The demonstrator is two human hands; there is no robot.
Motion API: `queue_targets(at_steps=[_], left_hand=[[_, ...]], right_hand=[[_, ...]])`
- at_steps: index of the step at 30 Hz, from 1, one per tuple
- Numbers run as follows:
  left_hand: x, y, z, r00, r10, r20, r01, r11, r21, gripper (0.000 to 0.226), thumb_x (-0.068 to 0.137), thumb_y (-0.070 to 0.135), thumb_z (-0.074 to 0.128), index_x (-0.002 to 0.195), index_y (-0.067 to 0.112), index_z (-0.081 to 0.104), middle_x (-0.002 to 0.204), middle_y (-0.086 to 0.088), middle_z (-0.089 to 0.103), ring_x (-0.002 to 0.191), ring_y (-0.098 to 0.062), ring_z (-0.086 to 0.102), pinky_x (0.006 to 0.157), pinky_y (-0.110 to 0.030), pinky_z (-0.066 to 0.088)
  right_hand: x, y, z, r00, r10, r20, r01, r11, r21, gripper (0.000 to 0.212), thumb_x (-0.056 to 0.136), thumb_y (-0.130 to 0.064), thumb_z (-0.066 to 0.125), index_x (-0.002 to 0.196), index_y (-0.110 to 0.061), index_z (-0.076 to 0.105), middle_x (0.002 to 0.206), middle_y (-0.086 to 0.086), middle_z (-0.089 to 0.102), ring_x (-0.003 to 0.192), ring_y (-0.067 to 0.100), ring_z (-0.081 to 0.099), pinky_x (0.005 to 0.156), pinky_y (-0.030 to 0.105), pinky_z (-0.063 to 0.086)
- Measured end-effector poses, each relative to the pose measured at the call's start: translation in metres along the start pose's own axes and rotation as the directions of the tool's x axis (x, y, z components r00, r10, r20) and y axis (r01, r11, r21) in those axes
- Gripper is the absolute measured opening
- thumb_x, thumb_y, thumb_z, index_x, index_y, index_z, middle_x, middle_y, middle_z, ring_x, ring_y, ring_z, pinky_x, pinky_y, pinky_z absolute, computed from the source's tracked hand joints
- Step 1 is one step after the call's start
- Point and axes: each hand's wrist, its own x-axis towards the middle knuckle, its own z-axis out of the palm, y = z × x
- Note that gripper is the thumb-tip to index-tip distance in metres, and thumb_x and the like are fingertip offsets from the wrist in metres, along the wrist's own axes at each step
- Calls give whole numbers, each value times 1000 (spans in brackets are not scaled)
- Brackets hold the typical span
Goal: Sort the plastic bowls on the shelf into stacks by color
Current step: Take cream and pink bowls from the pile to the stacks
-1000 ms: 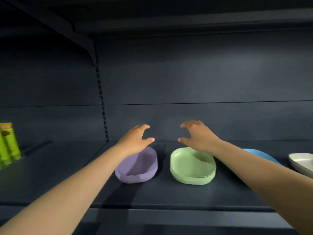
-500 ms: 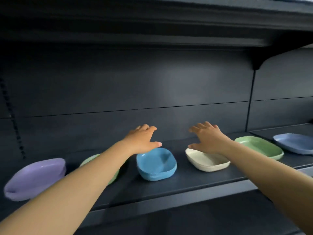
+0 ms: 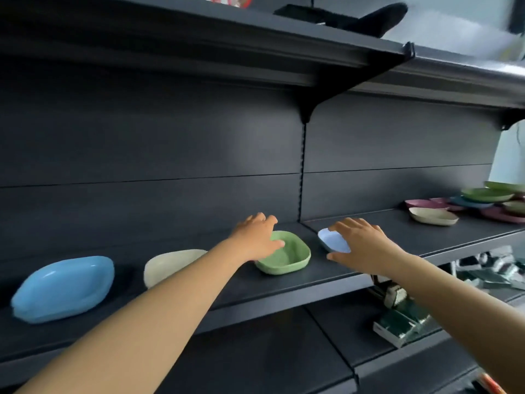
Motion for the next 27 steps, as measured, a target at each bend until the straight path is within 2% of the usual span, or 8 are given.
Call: queue_targets(at_steps=[5,11,21,27], left_hand=[[47,75,22,996,83,22,-83,997,-1,56,94,45,44,142,19,30,144,-6,34,133,-25,31,101,-39,34],[123,149,40,988,152,21,-152,988,-4,57,95,44,43,143,17,30,145,-7,33,134,-26,31,104,-39,34],[300,275,73,987,163,-4,-162,980,-112,57,94,47,43,144,22,29,146,-1,34,133,-22,35,101,-35,35],[389,338,104,992,124,17,-120,984,-133,58,93,48,45,143,22,31,147,-1,33,134,-23,34,105,-37,35]], right_hand=[[-17,82,12,995,96,-30,-95,995,37,63,85,-50,57,140,-27,37,136,-6,41,130,20,35,104,36,28],[-5,171,19,987,155,-28,-154,988,28,67,86,-53,56,143,-26,33,144,-4,36,135,20,30,107,39,28],[72,375,25,979,199,-46,-202,977,-62,67,84,-53,58,141,-27,35,146,-4,36,135,22,31,106,39,30],[119,480,45,983,181,-19,-181,982,-45,62,86,-52,56,140,-29,37,146,-7,36,135,21,30,108,38,28]])
